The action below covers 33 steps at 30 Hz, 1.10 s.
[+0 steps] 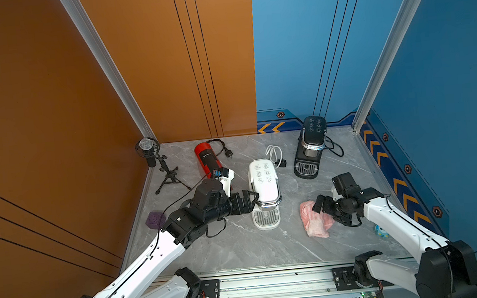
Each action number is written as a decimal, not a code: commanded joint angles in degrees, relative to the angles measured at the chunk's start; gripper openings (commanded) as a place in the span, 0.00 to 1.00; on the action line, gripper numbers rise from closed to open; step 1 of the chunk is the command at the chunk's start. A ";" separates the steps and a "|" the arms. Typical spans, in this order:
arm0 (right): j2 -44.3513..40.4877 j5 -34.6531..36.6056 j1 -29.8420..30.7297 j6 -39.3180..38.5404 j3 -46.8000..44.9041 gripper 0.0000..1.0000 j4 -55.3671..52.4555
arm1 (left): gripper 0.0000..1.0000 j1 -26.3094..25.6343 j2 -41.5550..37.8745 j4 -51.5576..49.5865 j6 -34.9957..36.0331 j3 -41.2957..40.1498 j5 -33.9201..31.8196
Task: Wipe the surface of a coffee machine
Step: Pick up the cleaning item at the center of the board.
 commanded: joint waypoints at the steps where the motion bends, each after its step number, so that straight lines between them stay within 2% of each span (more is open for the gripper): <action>1: 2.21 3.74 1.94 -2.70 2.58 1.00 -5.21 | 0.99 -0.94 0.56 -0.36 1.47 1.71 0.62; 6: 7.70 5.98 5.17 -4.19 3.66 1.00 -4.24 | 0.99 -1.65 0.00 -0.43 1.55 0.99 0.42; 10: 13.22 3.91 6.88 -3.55 2.42 1.00 -1.28 | 0.99 -1.58 -1.65 -0.44 1.73 -0.24 0.64; 14: 17.06 5.32 6.67 -2.01 0.66 1.00 2.04 | 0.99 -0.76 -3.26 -0.44 1.90 -1.19 0.69; 15: 17.53 4.94 6.62 -1.40 0.20 0.97 2.90 | 0.99 -0.49 -3.39 -0.52 2.07 -1.20 1.03; 19: 17.63 6.09 5.65 -0.45 -1.20 0.77 5.11 | 0.98 0.44 -3.32 -0.91 2.53 -1.51 1.44; 20: 18.16 4.34 4.72 -0.73 -1.80 0.66 6.30 | 0.99 0.67 -3.22 -0.89 2.59 -1.63 1.71; 22: 19.18 2.60 3.73 -1.74 -1.69 0.36 6.84 | 0.99 1.03 -2.82 -0.87 2.87 -1.68 1.93; 23: 19.30 2.82 3.67 -1.94 -1.58 0.26 6.80 | 0.99 1.16 -2.52 -0.85 2.92 -1.65 2.13; 27: 19.53 0.72 3.57 -1.53 -0.12 0.03 6.67 | 0.99 1.70 -1.59 -0.93 3.53 -1.16 2.93; 28: 19.30 1.01 3.53 -1.88 0.28 0.00 6.53 | 0.99 1.77 -1.32 -0.86 3.67 -0.96 2.93; 33: 12.79 4.00 4.92 -3.59 5.25 0.00 1.74 | 0.99 2.45 -0.88 -0.89 4.53 -0.58 2.81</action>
